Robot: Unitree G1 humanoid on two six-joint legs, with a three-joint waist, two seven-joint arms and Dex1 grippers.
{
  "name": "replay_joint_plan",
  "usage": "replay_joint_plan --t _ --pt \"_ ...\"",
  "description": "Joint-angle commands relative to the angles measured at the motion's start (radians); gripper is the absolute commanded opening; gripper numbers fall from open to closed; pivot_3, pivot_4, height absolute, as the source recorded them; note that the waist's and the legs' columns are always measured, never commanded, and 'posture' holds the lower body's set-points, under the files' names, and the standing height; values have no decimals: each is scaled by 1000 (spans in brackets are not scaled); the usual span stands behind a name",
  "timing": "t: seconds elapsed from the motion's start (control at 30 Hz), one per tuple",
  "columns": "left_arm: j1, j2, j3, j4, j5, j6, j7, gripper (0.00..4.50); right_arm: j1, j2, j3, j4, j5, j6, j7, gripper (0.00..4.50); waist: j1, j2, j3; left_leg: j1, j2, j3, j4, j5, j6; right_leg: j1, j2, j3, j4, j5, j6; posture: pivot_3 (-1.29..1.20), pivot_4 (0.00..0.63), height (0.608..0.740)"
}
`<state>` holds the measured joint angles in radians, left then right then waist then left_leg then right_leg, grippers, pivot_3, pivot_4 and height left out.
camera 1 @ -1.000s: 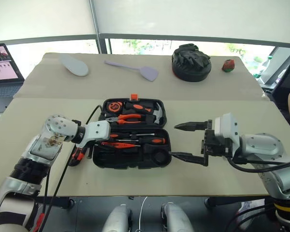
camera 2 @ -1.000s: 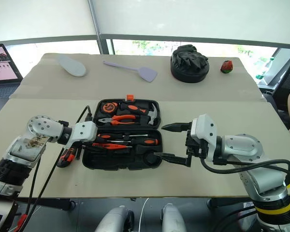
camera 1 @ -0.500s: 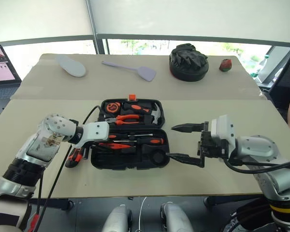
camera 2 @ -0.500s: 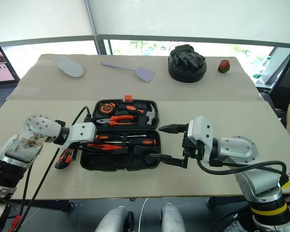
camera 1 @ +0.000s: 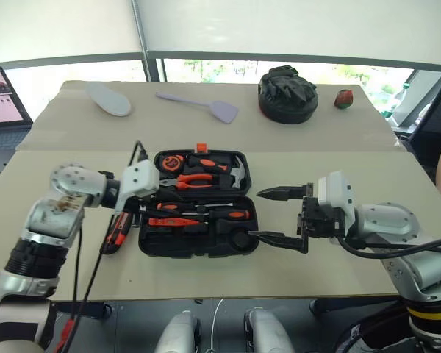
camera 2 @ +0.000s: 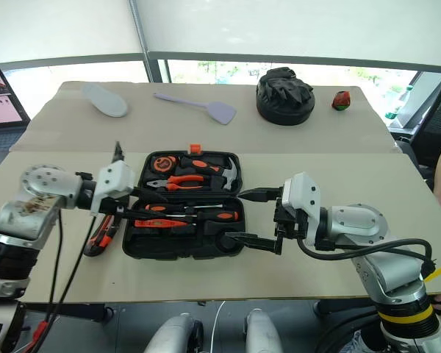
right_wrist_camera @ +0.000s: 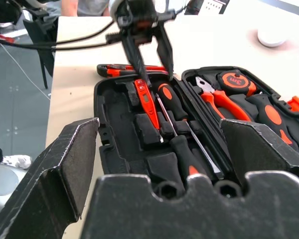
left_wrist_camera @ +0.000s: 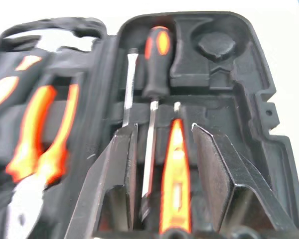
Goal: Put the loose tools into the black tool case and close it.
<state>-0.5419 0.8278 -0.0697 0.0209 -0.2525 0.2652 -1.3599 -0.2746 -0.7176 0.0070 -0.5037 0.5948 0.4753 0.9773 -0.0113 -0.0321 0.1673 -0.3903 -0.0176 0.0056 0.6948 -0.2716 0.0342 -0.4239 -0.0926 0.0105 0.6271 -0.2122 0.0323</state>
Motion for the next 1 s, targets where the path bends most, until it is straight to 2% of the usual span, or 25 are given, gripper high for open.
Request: replay_joint_plan --t 0.03,0.07,0.17,0.2,0.37,0.53,0.77,1.0 --pt "26 -55 33 20 -55 0 37 1365 -18 15 3 -20 11 -2 -12 4500 3 0 0 0 0 0 0 0 0 0 0 0 0 0 0 0 150 740" --pt "39 -60 24 21 -54 -10 27 1179 -20 18 3 -18 10 -3 -14 4500 5 0 0 -1 0 0 0 0 0 0 -1 0 0 0 0 0 150 740" --pt "80 -92 -14 61 -13 -92 31 83 -26 24 3 -7 6 -8 -13 4500 5 0 0 -1 -1 0 1 0 0 0 -1 0 0 0 0 0 150 740" --pt "92 -98 -26 85 5 -136 24 34 -28 25 5 -4 4 -10 -12 4500 6 0 0 -1 -1 0 1 0 0 0 -1 0 0 0 0 0 150 740" --pt "98 -116 -46 193 54 -235 45 34 -27 22 -1 0 10 -3 -11 4500 9 0 0 -1 0 0 0 0 0 0 -1 0 0 0 0 0 150 740" --pt "83 -135 -51 255 73 -212 89 34 -17 15 -5 0 14 -2 -4 4500 19 0 0 0 -1 0 1 0 0 1 -1 0 0 0 0 0 150 740" --pt "133 -139 -31 184 -2 -222 32 34 17 12 -14 -24 32 9 -9 4500 20 1 -1 2 -1 0 1 0 0 2 -1 0 2 0 0 0 150 740" --pt "106 -146 16 196 -22 -234 78 34 24 12 -13 -18 34 7 -7 4500 21 1 0 1 -1 0 1 0 0 1 -1 0 1 0 0 0 150 740"
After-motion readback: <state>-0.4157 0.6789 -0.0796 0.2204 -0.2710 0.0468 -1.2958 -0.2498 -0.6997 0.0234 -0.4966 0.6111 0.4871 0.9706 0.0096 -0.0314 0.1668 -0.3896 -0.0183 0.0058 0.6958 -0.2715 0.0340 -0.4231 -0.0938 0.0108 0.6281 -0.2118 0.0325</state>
